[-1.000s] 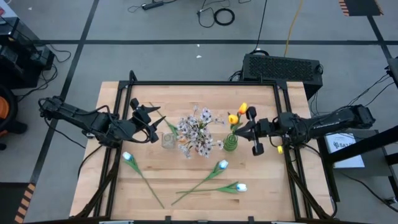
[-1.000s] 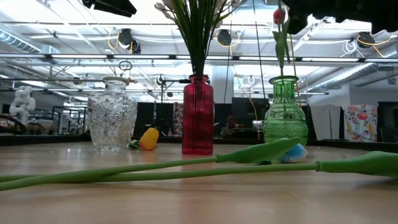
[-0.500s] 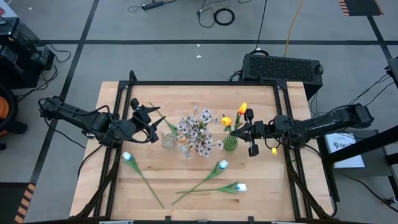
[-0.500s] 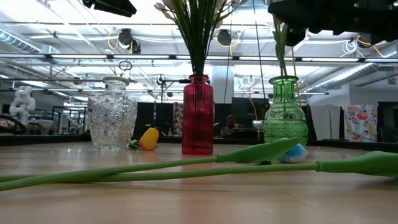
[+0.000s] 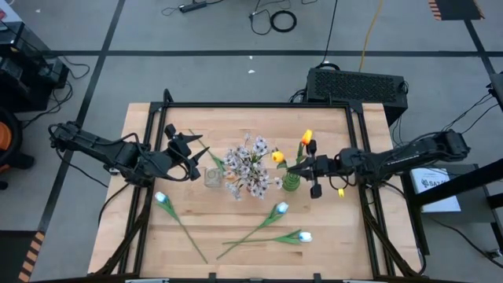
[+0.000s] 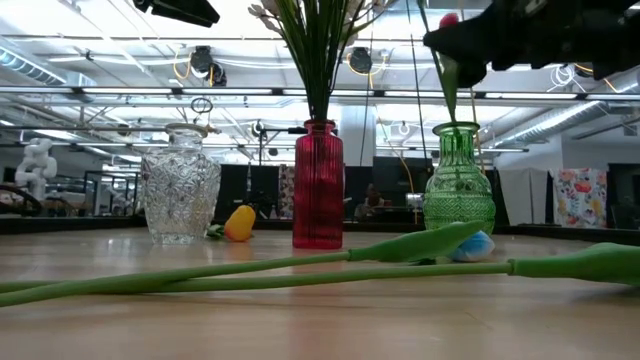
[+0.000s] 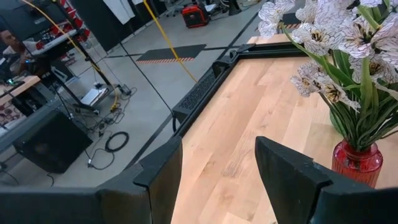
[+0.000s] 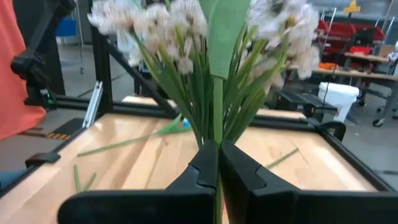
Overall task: Sort flowers into vase by color
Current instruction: Put the right yellow tulip into the green vase
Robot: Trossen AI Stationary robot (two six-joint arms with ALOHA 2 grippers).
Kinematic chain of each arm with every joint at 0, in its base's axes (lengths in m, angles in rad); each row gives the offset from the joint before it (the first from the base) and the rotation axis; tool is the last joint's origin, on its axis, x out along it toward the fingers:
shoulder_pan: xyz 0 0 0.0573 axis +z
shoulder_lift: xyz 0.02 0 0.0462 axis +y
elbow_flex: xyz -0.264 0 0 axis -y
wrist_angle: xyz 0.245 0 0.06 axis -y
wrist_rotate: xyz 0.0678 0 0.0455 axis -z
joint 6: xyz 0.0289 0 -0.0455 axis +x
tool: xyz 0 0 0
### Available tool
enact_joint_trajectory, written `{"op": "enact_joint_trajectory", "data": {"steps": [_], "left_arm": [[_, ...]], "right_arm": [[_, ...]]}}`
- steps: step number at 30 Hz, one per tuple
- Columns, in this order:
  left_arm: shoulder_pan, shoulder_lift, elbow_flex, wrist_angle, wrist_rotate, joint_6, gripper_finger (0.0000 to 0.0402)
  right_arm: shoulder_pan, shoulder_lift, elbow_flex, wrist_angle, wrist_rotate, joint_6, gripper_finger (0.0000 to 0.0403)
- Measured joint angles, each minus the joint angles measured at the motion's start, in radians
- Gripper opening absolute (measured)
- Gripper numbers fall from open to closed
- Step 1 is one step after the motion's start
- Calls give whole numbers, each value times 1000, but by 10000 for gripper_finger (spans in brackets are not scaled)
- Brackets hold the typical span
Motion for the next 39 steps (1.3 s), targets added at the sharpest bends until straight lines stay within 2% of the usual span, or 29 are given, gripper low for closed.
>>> {"op": "enact_joint_trajectory", "data": {"steps": [39], "left_arm": [[0,0,0,-3,0,1,208]], "right_arm": [[0,15,0,-190,21,-14,6]]}}
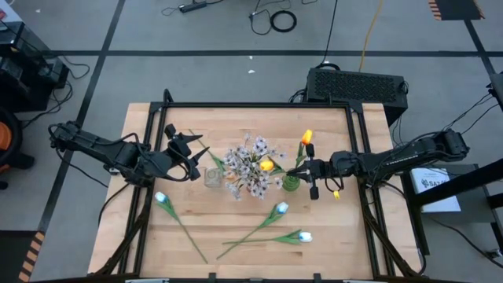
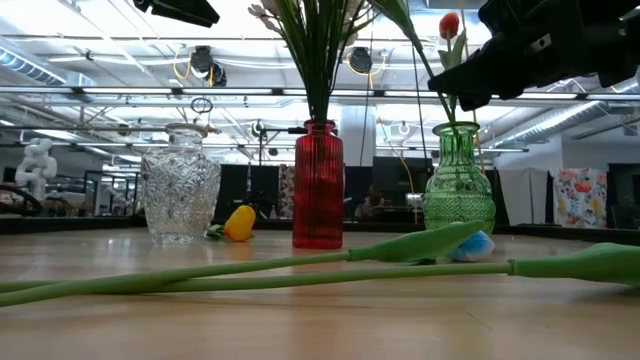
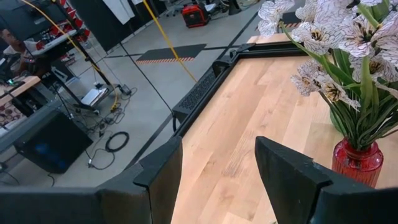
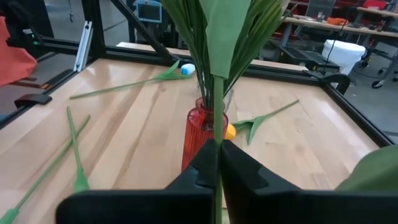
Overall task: Sort flowers into vase by color
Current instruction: Put the right yellow tulip into the green vase, then put the yellow tulip into the green vase
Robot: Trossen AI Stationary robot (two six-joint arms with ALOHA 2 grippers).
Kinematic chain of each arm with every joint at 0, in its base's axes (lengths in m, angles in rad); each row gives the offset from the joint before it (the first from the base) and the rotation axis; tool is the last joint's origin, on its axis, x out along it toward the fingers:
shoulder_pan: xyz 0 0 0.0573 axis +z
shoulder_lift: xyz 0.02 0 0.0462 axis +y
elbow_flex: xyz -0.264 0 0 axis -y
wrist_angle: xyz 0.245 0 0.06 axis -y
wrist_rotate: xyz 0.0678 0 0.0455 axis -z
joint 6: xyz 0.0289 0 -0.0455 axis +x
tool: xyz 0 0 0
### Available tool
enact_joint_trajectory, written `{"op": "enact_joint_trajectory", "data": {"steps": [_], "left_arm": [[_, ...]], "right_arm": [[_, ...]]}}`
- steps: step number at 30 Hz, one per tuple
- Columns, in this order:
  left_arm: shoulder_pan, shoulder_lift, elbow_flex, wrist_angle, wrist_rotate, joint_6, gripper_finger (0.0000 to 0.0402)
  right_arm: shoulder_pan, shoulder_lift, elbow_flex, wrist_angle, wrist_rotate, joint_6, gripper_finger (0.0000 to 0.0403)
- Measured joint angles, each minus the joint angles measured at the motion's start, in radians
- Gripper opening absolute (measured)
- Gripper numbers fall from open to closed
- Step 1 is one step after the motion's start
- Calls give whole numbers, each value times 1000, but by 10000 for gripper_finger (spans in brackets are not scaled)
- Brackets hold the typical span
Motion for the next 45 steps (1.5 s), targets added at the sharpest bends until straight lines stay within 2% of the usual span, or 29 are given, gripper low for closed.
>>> {"op": "enact_joint_trajectory", "data": {"steps": [9,16,34,37,42,45], "left_arm": [[0,0,0,0,16,0,208],[0,0,0,0,16,0,208],[4,0,-14,-5,18,5,208],[31,0,-32,-52,27,-7,208],[126,0,-33,-187,125,-119,208],[187,0,-33,-214,166,-131,208]], "right_arm": [[0,-11,0,-22,4,36,62],[0,-93,0,-116,5,61,89],[0,-421,1,-496,-10,172,94],[0,-453,1,-535,-27,192,94],[0,-489,1,-563,-39,202,94],[0,-506,1,-569,-39,201,93]]}}
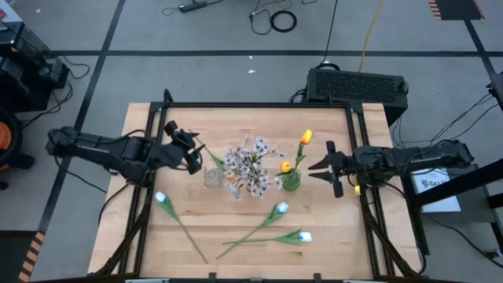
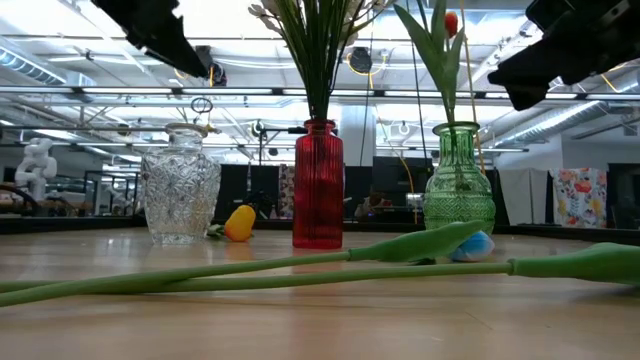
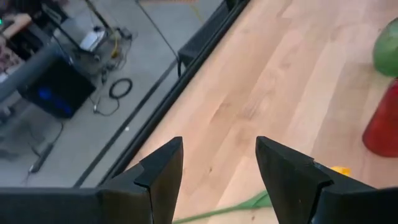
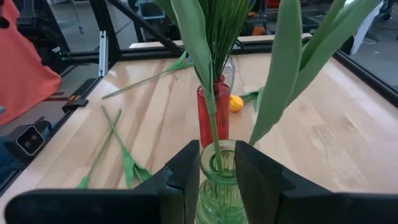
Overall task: Sort flowers into vase by color
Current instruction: Put the yellow tulip into the green vase
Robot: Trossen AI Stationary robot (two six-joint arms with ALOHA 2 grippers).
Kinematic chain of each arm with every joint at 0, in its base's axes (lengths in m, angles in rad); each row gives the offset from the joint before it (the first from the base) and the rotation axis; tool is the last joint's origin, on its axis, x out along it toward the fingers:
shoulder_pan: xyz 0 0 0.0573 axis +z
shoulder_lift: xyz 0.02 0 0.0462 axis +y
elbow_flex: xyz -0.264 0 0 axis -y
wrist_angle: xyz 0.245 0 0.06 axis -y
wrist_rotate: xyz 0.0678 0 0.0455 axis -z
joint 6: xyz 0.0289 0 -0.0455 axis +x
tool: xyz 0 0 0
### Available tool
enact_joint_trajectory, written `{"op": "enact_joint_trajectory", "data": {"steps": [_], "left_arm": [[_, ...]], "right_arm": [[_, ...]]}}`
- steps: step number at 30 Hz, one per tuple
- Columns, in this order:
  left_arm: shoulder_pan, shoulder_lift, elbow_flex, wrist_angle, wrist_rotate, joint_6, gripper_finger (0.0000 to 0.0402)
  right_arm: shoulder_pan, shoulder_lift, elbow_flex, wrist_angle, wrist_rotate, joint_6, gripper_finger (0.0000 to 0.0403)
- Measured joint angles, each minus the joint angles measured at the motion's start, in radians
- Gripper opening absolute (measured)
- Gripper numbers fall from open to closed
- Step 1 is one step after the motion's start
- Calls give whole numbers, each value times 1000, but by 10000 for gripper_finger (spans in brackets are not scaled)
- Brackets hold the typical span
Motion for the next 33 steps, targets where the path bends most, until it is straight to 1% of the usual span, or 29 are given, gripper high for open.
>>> {"op": "enact_joint_trajectory", "data": {"steps": [2,3,7,8,11,12,15,16,18,19,22,23,24,26,29,33], "left_arm": [[51,0,0,0,42,8,208],[82,0,0,2,79,25,208],[221,21,0,-14,319,95,205],[255,29,0,-35,366,113,202],[352,68,0,-83,454,191,189],[376,85,0,-99,489,219,184],[430,139,0,-129,643,265,167],[441,159,0,-157,663,278,163],[456,205,0,-209,647,300,155],[463,227,0,-231,611,320,153],[473,287,0,-252,420,371,150],[473,305,0,-249,369,362,150],[473,320,0,-253,346,333,150],[472,349,0,-250,348,316,150],[472,404,0,-203,365,362,150],[496,483,0,-142,432,416,150]], "right_arm": [[0,-13,0,-5,0,-1,93],[0,-18,0,-6,0,-2,93],[0,-35,0,-13,2,-10,93],[0,-37,0,-13,2,-10,93],[0,-41,0,-20,2,-6,93],[0,-41,0,-21,3,-5,93],[0,-41,0,-24,3,-6,93],[0,-41,0,-24,3,-6,93],[0,-41,0,-24,3,-11,93],[0,-41,0,-24,4,-13,93],[0,-41,0,-24,5,-25,93],[0,-41,0,-24,9,-29,93],[0,-41,0,-24,10,-34,93],[0,-41,0,-24,10,-36,93],[0,-41,0,-23,10,-36,93],[0,-41,0,-23,10,-36,93]]}}
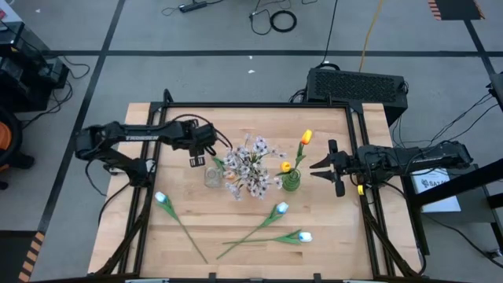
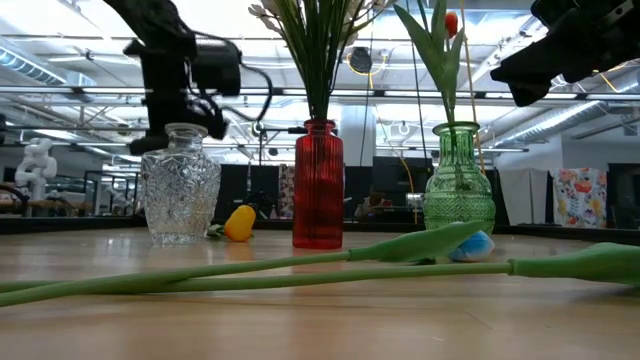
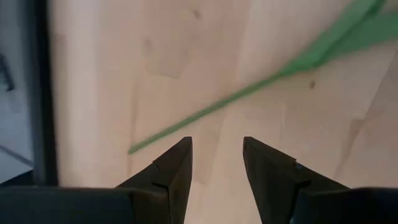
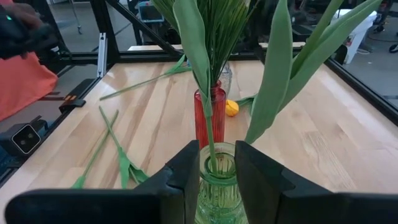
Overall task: Sort flowers into vase by color
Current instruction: Put the yellow tulip into the green vase
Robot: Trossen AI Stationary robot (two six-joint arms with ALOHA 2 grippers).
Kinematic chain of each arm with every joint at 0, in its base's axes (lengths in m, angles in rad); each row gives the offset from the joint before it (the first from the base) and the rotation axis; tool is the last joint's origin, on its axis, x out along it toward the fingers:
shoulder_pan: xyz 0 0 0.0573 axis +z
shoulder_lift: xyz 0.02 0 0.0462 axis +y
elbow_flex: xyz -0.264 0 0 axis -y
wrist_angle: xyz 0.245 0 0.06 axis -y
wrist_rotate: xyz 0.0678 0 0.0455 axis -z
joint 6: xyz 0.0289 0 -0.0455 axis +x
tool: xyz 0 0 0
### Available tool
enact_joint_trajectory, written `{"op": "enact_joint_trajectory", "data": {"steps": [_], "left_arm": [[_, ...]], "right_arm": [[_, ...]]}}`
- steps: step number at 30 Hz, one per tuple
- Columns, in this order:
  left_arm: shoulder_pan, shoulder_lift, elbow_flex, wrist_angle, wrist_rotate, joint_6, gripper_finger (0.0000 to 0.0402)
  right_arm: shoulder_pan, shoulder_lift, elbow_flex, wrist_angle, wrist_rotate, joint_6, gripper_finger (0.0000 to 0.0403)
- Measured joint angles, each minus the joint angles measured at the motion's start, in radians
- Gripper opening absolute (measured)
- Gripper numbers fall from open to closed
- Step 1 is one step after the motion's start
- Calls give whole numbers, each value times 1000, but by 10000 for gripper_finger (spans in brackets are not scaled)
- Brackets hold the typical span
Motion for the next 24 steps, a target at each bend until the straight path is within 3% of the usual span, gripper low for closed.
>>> {"op": "enact_joint_trajectory", "data": {"steps": [9,14,20,24], "left_arm": [[110,60,0,-2,83,311,152],[150,65,0,3,141,477,179],[184,103,0,90,110,554,224],[201,150,0,106,110,592,229]], "right_arm": [[0,0,0,0,0,-1,93],[0,0,0,0,-1,0,93],[0,0,0,0,-3,0,93],[0,0,0,-1,-3,0,93]]}}
